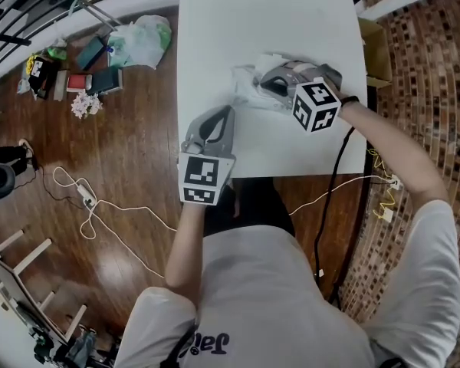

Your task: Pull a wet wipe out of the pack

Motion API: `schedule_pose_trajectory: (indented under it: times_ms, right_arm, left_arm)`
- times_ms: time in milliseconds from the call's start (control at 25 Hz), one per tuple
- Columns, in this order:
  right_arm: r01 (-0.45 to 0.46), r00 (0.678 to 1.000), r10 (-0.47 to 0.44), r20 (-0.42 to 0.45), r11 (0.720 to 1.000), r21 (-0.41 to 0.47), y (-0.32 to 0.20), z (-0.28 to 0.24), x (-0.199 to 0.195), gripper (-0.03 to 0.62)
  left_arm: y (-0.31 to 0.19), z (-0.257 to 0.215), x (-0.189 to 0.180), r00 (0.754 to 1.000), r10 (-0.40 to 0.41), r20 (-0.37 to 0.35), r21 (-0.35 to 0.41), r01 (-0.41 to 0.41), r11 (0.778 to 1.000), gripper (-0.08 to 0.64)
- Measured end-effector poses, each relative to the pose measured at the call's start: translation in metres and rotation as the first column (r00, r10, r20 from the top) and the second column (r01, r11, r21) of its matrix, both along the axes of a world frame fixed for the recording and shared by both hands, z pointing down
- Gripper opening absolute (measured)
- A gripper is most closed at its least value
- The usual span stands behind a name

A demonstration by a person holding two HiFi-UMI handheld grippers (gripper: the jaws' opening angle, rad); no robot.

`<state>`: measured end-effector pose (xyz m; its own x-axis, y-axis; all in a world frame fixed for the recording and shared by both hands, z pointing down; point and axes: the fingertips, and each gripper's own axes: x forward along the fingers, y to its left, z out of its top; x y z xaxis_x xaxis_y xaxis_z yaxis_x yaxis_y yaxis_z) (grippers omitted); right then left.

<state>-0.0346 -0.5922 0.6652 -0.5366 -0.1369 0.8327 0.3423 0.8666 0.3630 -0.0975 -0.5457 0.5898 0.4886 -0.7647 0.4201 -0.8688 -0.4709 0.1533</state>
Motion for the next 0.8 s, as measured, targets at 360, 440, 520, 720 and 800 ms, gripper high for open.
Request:
schedule_pose_trajectory:
  times_ms: [360, 440, 520, 720, 800]
  right_arm:
    - [-0.117, 0.989, 0.123, 0.087, 0.991, -0.064, -0.008, -0.046, 0.01, -0.011]
    - [-0.141, 0.983, 0.148, 0.11, 0.987, -0.073, -0.012, -0.057, 0.014, -0.011]
    - [-0.157, 0.978, 0.164, 0.128, 0.986, -0.064, -0.014, -0.07, 0.018, -0.011]
    - [-0.235, 0.946, 0.242, 0.215, 0.97, -0.061, -0.02, -0.12, 0.024, -0.011]
    - [-0.275, 0.918, 0.284, 0.278, 0.959, -0.071, -0.026, -0.149, 0.025, -0.011]
  left_arm:
    - [-0.002, -0.005, 0.008, 1.0, 0.007, -0.017, 0.008, -0.007, 1.0, 0.017]
    - [-0.003, -0.009, 0.012, 1.0, 0.011, -0.021, 0.013, -0.011, 1.0, 0.017]
    - [-0.004, -0.013, 0.015, 1.0, 0.019, -0.023, 0.021, -0.019, 1.0, 0.017]
    - [-0.007, -0.028, 0.018, 0.999, 0.028, -0.03, 0.044, -0.027, 0.999, 0.017]
    - [-0.008, -0.034, 0.021, 0.999, 0.034, -0.033, 0.055, -0.032, 0.998, 0.017]
